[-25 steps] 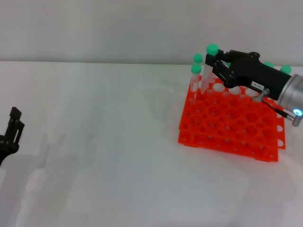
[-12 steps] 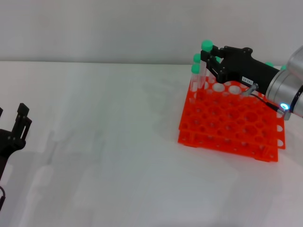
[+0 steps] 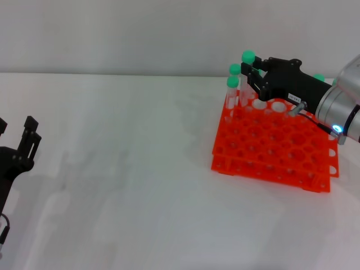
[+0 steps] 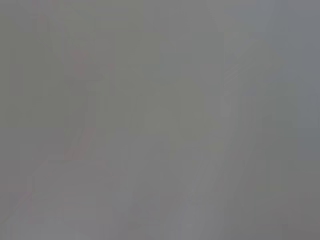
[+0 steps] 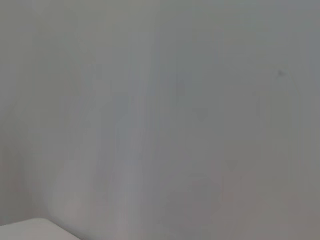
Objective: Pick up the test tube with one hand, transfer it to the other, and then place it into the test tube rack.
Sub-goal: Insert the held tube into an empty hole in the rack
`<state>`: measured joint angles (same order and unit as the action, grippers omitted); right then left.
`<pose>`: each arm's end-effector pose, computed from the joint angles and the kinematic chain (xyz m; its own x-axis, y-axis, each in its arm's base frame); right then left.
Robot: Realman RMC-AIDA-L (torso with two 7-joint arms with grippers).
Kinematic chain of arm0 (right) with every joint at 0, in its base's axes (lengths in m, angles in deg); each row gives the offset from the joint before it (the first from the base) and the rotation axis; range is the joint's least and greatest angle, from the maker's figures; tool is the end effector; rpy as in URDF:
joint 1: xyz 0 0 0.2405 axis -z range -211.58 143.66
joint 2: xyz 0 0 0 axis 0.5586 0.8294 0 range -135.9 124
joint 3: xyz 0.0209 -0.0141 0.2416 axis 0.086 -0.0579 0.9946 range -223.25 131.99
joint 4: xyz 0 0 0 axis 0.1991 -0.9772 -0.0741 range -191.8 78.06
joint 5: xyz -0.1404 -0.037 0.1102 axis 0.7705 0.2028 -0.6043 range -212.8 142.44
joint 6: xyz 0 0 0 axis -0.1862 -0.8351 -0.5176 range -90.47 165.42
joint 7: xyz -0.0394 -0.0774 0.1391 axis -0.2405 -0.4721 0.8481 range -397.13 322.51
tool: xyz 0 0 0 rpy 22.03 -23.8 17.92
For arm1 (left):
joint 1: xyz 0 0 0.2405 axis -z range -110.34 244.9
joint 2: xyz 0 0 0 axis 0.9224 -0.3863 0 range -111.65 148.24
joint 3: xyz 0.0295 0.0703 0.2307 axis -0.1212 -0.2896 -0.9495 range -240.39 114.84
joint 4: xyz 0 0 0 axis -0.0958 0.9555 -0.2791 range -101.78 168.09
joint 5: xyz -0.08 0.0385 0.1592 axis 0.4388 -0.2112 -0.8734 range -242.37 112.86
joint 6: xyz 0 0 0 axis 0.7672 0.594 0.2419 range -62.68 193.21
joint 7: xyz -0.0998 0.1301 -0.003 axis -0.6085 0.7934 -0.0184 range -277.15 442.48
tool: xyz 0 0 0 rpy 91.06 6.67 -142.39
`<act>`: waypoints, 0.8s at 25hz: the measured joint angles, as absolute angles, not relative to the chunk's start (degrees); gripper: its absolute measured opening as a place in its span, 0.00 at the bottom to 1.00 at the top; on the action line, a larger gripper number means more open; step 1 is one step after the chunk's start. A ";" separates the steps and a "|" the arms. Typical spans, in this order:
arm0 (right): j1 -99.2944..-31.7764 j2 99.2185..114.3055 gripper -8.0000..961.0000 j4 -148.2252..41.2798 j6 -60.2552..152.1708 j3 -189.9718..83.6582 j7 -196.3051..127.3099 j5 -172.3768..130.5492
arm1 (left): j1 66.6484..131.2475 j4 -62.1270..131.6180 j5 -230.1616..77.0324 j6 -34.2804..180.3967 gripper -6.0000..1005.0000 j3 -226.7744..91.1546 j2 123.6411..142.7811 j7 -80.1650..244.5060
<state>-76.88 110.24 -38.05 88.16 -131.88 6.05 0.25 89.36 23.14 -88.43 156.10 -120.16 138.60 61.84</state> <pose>0.1636 0.4177 -0.0263 0.7690 -0.0090 -0.6392 -0.4716 -0.6831 -0.5577 -0.3101 0.2701 0.0217 0.5395 -0.1473 0.8290 0.8220 -0.1210 -0.5564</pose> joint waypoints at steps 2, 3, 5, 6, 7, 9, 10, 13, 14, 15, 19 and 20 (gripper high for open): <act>-76.78 110.24 0.22 -38.05 88.10 -131.82 6.00 0.23 | 89.67 23.13 -88.43 155.73 0.66 -120.17 138.55 61.84; -76.72 110.24 0.22 -38.06 88.10 -131.75 5.99 0.22 | 89.73 23.17 -88.42 155.43 0.66 -120.19 138.54 61.84; -76.67 110.22 0.22 -38.09 88.09 -131.67 5.98 0.21 | 89.83 23.26 -88.41 154.85 0.65 -120.23 138.53 61.84; -76.65 110.19 0.22 -38.11 88.07 -131.63 5.97 0.20 | 89.88 23.28 -88.40 154.64 0.65 -120.24 138.53 61.84; -76.61 110.17 0.22 -38.16 88.02 -131.60 5.95 0.19 | 90.00 23.30 -88.39 154.22 0.65 -120.25 138.52 61.84; -76.50 110.16 0.22 -38.18 87.98 -131.62 5.88 0.17 | 90.03 23.30 -88.39 154.14 0.65 -120.27 138.52 61.84; -76.32 110.16 0.22 -38.19 87.97 -131.67 5.82 0.16 | 90.03 23.30 -88.39 154.11 0.65 -120.29 138.52 61.83; -75.95 110.20 0.22 -38.23 87.87 -131.68 5.35 0.15 | 90.10 23.25 -88.39 154.11 0.65 -120.33 138.52 61.84; -75.91 110.21 0.22 -38.25 87.83 -131.66 5.23 0.15 | 90.12 23.21 -88.40 154.11 0.65 -120.34 138.52 61.84; -75.88 110.22 0.22 -38.28 87.72 -131.65 5.12 0.14 | 90.12 23.17 -88.47 154.11 0.66 -120.35 138.52 61.84; -75.87 110.24 0.22 -38.31 87.27 -131.74 5.05 0.14 | 90.14 23.13 -89.05 154.11 0.66 -120.35 138.52 61.64; -75.87 110.24 0.22 -38.32 87.07 -131.81 5.05 0.14 | 90.16 23.13 -89.15 154.11 0.66 -120.35 138.52 61.45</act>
